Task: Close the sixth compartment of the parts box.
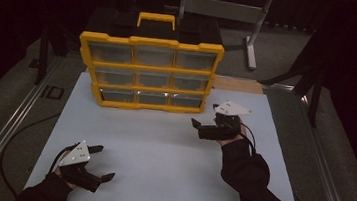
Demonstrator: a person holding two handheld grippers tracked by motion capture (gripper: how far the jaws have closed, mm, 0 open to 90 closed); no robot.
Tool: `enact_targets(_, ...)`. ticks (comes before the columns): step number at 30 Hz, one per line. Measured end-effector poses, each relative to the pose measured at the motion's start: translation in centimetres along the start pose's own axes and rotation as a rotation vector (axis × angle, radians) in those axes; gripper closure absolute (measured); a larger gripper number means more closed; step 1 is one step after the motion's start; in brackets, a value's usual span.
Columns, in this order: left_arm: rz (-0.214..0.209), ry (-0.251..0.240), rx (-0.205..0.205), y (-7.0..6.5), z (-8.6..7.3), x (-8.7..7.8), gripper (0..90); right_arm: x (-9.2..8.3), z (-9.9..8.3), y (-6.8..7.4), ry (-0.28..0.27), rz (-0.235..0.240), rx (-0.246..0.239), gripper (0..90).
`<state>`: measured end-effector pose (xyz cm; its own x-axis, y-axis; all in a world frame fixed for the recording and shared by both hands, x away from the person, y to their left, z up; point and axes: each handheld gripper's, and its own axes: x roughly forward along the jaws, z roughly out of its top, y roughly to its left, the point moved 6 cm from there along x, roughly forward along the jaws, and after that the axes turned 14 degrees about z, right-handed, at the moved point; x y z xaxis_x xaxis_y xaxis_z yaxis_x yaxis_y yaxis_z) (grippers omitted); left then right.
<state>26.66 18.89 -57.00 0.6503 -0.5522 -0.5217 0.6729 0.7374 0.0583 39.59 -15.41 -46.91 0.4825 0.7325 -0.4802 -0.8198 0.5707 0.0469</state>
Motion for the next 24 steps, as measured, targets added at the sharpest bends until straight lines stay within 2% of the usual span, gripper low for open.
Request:
enact_targets(9,0.000,0.000,0.001,0.0,0.0,0.0,0.0,-0.7,-2.5,0.3,0.002,0.026,0.031,8.8)
enact_targets(12,0.000,0.000,0.000,0.0,0.0,0.0,0.0,-1.0,-3.0,0.4,0.008,0.031,0.022,8.8)
enact_targets(24,-0.001,0.000,0.000,0.0,0.0,0.0,0.0,-1.9,-5.9,1.1,0.006,0.052,0.036,8.8)
